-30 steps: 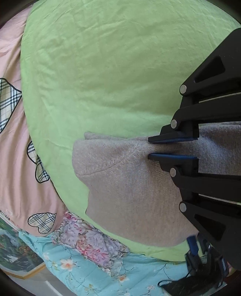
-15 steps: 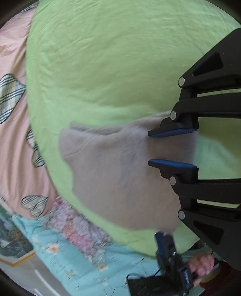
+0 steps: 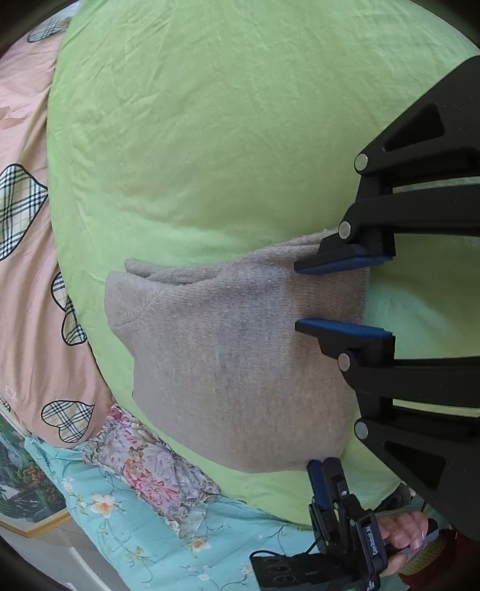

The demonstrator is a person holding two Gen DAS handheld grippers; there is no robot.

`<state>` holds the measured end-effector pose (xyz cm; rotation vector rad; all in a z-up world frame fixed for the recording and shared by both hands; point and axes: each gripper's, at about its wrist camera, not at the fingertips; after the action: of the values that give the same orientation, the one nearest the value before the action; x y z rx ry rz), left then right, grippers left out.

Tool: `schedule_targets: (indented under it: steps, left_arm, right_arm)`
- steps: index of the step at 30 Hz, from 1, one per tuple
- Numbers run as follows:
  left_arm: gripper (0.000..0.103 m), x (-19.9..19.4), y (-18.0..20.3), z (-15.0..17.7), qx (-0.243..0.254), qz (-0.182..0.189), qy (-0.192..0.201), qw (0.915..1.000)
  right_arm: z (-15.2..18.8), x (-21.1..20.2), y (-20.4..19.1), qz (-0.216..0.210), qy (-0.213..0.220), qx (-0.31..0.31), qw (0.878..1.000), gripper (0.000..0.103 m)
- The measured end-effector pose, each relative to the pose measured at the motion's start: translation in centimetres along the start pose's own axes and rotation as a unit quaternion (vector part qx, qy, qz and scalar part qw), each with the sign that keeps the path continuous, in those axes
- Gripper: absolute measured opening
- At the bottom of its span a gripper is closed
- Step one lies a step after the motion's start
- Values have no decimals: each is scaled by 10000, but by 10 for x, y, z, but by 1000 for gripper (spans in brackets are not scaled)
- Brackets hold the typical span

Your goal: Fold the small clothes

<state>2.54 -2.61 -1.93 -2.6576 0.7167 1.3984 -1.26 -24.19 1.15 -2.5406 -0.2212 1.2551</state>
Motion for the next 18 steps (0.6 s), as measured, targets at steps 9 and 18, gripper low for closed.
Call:
schedule_targets:
  steps: [9,18]
  left_arm:
    - [51,-19,-3,9,-373,-962,-183,9945]
    - [57,-27,-11,21,-515,-1228,-259,9908]
  right_arm:
    - [12,-29,-15,10,72,-30,10000,39]
    - [29,-37,-33,-54,1,-161,9999,46]
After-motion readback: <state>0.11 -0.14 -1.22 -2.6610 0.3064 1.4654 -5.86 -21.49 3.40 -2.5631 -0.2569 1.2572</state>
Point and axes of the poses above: each gripper's, at about its wrist camera, not at the fingertips, and x roughly the way its jaws point, y to its right, z to its underside, and after that the axes turned 6 degrees about x, right-handed
